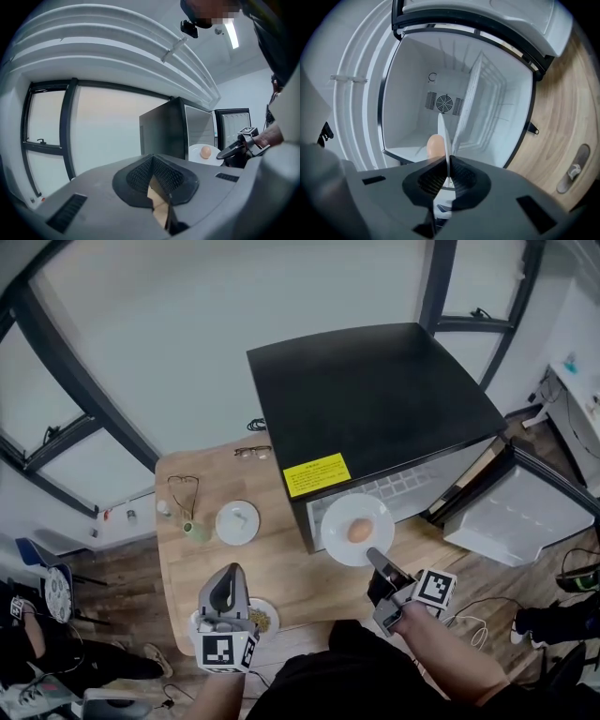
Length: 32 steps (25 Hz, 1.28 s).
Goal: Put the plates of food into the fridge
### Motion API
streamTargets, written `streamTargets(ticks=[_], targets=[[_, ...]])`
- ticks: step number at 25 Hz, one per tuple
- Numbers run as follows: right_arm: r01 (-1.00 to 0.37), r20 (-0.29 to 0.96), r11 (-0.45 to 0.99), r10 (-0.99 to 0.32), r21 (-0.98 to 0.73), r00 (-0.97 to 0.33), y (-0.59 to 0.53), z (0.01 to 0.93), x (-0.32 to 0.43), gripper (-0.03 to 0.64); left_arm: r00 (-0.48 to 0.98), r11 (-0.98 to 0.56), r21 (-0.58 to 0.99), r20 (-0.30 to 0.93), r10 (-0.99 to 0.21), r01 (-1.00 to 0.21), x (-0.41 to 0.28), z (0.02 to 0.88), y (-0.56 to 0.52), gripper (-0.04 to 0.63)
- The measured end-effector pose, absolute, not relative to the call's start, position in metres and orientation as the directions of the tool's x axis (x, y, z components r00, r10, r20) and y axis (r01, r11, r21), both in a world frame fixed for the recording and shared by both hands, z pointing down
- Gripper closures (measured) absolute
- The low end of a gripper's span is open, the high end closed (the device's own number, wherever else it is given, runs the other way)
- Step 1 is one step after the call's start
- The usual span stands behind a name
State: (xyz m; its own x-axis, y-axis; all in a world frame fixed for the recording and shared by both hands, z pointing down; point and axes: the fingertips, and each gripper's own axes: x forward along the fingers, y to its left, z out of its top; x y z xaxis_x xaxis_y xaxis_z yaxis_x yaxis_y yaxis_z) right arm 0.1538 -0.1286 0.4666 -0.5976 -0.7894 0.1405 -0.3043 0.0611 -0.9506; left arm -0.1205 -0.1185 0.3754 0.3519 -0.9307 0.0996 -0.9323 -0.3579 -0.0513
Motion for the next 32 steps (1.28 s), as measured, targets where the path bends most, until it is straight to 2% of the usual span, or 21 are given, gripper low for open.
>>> streamTargets(ticks=[10, 20, 24, 27, 30, 32], targets=[[-0.376, 0.241, 0.007, -0.757, -0.927, -0.608, -0.183, 0.465, 0.159, 0.584, 0.285, -0.292, -0.066, 0.092, -0.954, -0.954, -0.132, 0.363, -0.14, 0.592], [-0.464, 0.314, 0.045, -0.677, -0.885, -0.665, -0.237, 0.468, 0.146, 0.584, 0.168, -0.176, -0.077, 0.1, -0.981, -0.981, -0.152, 0.356, -0.144, 0.592], [-0.539, 0.382, 0.064, -0.636, -0.84, -0.671, -0.25, 0.468, 0.141, 0.581, 0.131, -0.14, -0.075, 0.107, -0.986, -0.987, -0.159, 0.358, -0.143, 0.592], [-0.649, 0.461, 0.115, -0.612, -0.752, -0.642, -0.258, 0.467, 0.143, 0.54, 0.103, -0.112, -0.068, 0.119, -0.987, -0.991, -0.164, 0.363, -0.143, 0.592], [-0.724, 0.537, 0.118, -0.592, -0.68, -0.601, -0.262, 0.471, 0.147, 0.466, 0.102, -0.11, -0.069, 0.111, -0.989, -0.992, -0.163, 0.362, -0.146, 0.592], [-0.744, 0.573, 0.104, -0.571, -0.66, -0.588, -0.259, 0.476, 0.149, 0.393, 0.104, -0.111, -0.066, 0.107, -0.989, -0.992, -0.16, 0.362, -0.147, 0.592]])
